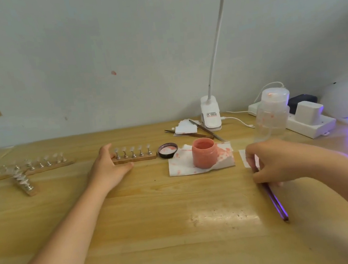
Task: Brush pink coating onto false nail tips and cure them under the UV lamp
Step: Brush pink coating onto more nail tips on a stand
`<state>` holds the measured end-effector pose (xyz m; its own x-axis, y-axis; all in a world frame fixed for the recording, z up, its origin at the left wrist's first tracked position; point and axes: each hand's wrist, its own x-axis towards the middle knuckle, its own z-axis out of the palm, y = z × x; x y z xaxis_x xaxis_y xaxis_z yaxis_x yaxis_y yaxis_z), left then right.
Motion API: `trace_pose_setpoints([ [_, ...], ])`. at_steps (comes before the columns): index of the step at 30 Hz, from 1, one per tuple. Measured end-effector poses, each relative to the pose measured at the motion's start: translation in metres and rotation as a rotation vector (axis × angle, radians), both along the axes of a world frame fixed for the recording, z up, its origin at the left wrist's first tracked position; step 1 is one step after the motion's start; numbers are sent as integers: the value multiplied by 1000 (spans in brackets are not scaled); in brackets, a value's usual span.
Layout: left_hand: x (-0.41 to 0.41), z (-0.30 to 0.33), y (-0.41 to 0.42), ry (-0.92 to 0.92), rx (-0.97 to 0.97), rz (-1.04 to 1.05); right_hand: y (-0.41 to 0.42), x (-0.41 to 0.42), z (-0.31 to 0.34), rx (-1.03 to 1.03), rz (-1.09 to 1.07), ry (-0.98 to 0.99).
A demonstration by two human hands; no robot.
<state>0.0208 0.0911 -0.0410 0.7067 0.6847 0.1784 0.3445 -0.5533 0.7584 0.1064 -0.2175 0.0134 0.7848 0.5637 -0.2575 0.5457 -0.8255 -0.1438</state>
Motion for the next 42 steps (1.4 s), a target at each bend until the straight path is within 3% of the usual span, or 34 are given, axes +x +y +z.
trace_pose_setpoints([
  [3,-8,6,5,-10,-28,-54,-5,2,10,100,1,33],
  [7,-20,18,10,2,-4,-150,-12,7,24,549,33,134],
  [9,-26,28,13,-40,-66,-167,-14,10,27,946,-26,329],
  [12,-35,46,14,-96,-185,-195,-11,10,26,1475,-47,799],
  [15,-38,61,3,-129,-355,-306,-7,9,21,1714,9,914],
  [19,-24,60,-49,-37,-287,-575,2,6,15,1676,-47,647],
  [23,-8,34,-101,-17,-234,-719,2,7,11,1633,-154,529],
  [29,1,11,-112,-101,-65,-609,8,7,8,1470,-231,381],
  [36,3,-1,-114,-129,-44,-567,31,19,6,1330,-176,106],
  [42,4,-3,-111,-131,-57,-579,68,38,9,1006,-108,-128],
])
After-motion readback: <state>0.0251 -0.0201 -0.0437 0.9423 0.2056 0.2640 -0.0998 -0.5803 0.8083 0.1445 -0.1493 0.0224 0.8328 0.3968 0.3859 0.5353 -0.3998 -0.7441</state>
